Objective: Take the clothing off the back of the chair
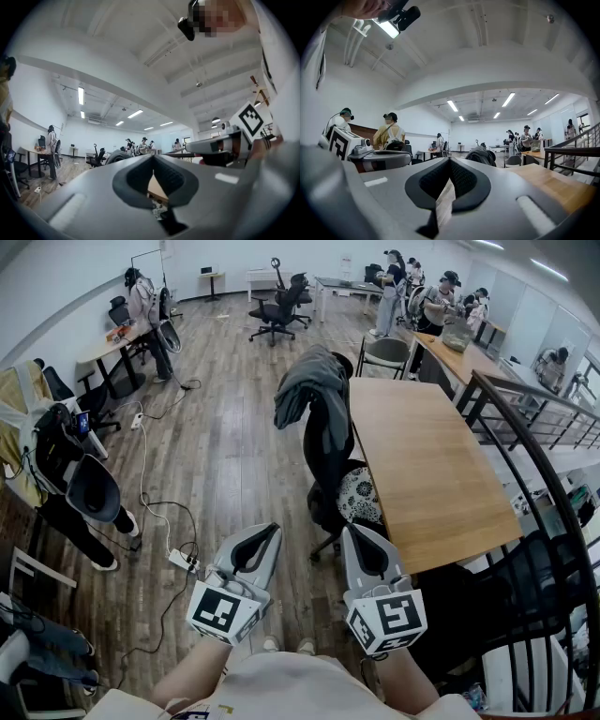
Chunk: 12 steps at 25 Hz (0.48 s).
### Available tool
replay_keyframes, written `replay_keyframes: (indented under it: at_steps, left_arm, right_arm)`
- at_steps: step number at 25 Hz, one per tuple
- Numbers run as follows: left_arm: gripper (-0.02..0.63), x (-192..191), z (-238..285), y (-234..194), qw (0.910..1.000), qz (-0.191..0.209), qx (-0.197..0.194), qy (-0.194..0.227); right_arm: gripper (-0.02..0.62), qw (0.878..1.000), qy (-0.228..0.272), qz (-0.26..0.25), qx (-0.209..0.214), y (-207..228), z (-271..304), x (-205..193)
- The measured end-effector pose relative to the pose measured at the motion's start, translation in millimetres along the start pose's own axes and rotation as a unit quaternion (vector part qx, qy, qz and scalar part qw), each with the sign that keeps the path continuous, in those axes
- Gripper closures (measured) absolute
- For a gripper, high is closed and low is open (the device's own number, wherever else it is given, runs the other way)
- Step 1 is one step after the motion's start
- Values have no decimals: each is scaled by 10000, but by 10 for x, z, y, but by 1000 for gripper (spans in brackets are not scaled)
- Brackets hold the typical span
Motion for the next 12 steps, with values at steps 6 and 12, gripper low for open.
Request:
replay_keyframes:
  at_steps: [6, 12]
  left_arm:
    - [609, 14, 1, 11, 10000, 26, -1, 14]
    - [609, 13, 37, 56, 10000, 52, -6, -16]
  right_arm:
    - [595, 9999, 34, 130, -4, 8, 7, -37]
    - [595, 9999, 41, 153, 0, 65, -6, -47]
Point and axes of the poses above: the fingertips, and each gripper's own axes: z forward along the fingers, y to its right, x out of its top, the point moved 10 cm from there along -z, backward along the fingers, and after that the axes turned 4 degrees about z, right-handed, at the moved point
